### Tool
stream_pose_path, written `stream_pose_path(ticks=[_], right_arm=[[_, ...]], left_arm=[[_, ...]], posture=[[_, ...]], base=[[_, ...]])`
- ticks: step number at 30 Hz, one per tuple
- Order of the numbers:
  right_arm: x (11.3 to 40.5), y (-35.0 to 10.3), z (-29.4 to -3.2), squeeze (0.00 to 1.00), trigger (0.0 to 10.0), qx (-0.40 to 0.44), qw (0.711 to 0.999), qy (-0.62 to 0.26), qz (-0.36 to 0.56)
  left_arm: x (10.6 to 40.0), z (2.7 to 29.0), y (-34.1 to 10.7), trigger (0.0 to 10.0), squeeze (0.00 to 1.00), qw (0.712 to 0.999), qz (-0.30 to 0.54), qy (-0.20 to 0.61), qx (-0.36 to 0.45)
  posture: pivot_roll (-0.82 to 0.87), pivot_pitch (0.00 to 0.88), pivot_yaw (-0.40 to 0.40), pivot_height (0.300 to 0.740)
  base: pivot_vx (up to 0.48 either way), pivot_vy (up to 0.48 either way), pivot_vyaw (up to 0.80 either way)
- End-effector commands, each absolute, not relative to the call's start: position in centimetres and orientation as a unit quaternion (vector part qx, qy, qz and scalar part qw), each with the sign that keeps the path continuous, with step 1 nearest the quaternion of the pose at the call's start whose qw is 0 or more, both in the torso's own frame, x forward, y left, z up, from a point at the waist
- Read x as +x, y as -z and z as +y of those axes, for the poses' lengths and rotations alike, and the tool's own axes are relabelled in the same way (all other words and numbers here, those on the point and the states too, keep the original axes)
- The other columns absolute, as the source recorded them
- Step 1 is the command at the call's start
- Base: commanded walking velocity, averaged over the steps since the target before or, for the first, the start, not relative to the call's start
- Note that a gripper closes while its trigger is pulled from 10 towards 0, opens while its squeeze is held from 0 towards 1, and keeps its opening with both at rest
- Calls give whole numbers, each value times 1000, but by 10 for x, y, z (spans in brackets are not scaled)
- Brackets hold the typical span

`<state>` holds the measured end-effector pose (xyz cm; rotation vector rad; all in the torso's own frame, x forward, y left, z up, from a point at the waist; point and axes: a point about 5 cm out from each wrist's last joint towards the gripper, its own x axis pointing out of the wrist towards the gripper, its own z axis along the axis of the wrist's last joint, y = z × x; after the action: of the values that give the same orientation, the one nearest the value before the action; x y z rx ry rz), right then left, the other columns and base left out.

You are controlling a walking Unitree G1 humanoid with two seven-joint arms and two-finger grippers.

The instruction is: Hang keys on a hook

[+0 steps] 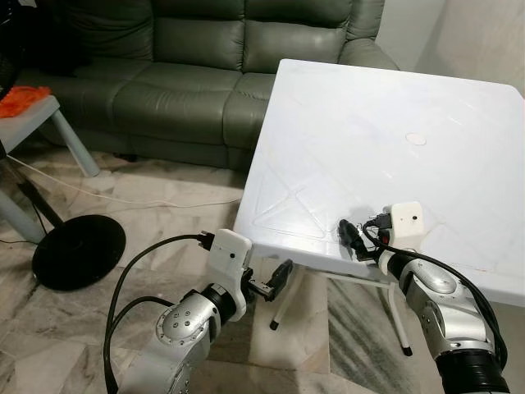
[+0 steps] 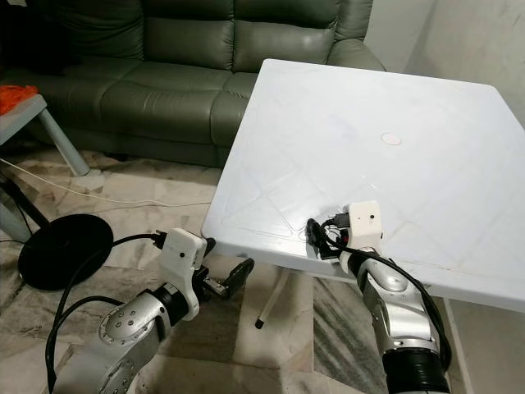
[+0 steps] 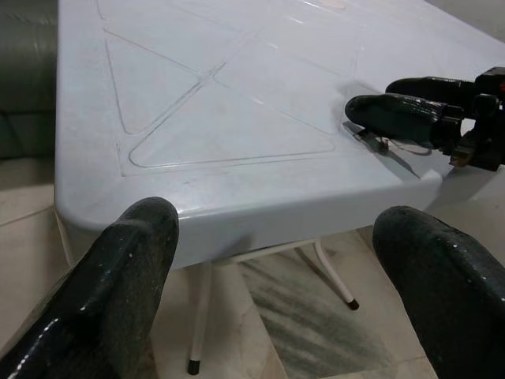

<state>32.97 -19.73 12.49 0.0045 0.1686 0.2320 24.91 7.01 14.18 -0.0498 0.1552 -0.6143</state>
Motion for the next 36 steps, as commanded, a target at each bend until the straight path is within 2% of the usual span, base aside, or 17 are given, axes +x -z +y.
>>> stream_pose_path(ticks=[1,3,7,18,26,36], right_arm=[[325,-124,-200,0,10000,36,988,-127,75],[326,-131,-199,0,10000,74,987,-136,54],[324,-141,-199,0,10000,95,984,-151,10],[318,-137,-212,0,10000,63,986,-152,6],[310,-126,-222,0,10000,2,990,-141,27],[308,-123,-209,0,10000,6,987,-159,33]], left_arm=[[250,69,-139,10000,0,950,88,300,-26],[250,68,-139,10000,0,949,88,300,-28],[250,68,-139,10000,0,950,87,299,-28],[250,68,-139,10000,0,950,88,297,-32],[251,67,-140,10000,0,950,87,298,-33],[252,66,-141,10000,0,950,86,298,-37]], posture=[[-3,177,-41,740],[-3,177,-41,740],[-1,176,-42,740],[-5,174,-40,740],[-11,175,-39,740],[-13,176,-37,740]], base=[[0,0,0],[0,0,0],[0,0,0],[0,0,0],[0,0,0],[0,0,0]])
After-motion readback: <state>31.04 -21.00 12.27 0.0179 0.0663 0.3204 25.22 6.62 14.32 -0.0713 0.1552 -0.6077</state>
